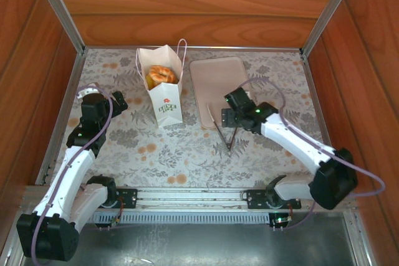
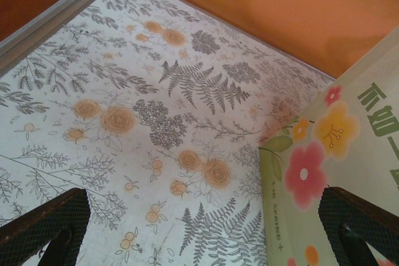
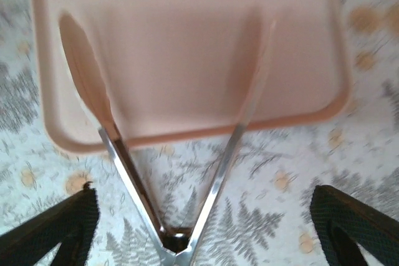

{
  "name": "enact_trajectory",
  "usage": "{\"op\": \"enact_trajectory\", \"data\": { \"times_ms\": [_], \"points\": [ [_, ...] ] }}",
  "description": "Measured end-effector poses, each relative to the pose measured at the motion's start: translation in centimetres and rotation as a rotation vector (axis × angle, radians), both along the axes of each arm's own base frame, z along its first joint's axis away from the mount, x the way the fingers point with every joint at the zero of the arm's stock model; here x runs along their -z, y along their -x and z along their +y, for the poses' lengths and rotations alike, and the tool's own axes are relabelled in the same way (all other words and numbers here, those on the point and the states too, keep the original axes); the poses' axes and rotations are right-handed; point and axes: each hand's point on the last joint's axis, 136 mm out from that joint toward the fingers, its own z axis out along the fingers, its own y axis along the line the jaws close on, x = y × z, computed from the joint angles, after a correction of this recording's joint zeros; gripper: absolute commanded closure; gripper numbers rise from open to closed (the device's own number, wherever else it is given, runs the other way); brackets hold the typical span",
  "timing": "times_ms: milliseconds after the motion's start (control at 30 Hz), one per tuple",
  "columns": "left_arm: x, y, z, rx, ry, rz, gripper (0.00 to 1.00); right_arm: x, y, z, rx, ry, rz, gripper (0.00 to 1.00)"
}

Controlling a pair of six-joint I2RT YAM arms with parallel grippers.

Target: Place the fake bread into the paper bag

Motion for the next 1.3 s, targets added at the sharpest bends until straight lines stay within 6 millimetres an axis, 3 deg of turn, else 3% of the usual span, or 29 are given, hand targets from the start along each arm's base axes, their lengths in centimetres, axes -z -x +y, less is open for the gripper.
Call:
{"op": "enact_trajectory", "data": {
  "times_ms": [133, 233, 333, 533, 633, 767, 933, 1133, 1300],
  "points": [
    [-0.4, -0.2, 0.8, -0.035, -0.015, -0.022, 0.00, -3.7, -0.7, -2.6, 0.036, -0.024, -0.171, 0.00],
    [-0.5, -0.3, 1.7, -0.071, -0.038, -0.038, 0.00, -4.4, -0.8, -5.3, 0.080, -0.009, -0.285, 0.00],
    [0.3, -0.4, 2.9, -0.120, -0.076, -0.044, 0.00, -3.3, -1.0, -8.0, 0.128, 0.033, -0.393, 0.00],
    [4.9, -0.5, 5.9, -0.199, -0.208, 0.072, 0.00, 0.9, -2.1, -12.5, 0.210, 0.162, -0.441, 0.00],
    [6.8, -0.5, 7.1, -0.218, -0.267, 0.136, 0.00, 1.6, -3.6, -14.5, 0.281, 0.185, -0.458, 0.00],
    [7.6, -0.9, 8.1, -0.236, -0.305, 0.154, 0.00, 3.5, -5.3, -16.8, 0.363, 0.182, -0.450, 0.00],
    [8.8, -2.0, 8.3, -0.219, -0.325, 0.170, 0.00, 5.8, -7.3, -17.1, 0.363, 0.153, -0.450, 0.00],
    [10.4, -3.6, 7.4, -0.160, -0.314, 0.167, 0.00, 6.3, -10.3, -15.6, 0.265, 0.114, -0.524, 0.00],
    [11.4, -4.6, 6.7, -0.111, -0.308, 0.163, 0.00, 6.1, -10.9, -15.3, 0.233, 0.076, -0.550, 0.00]
  ]
}}
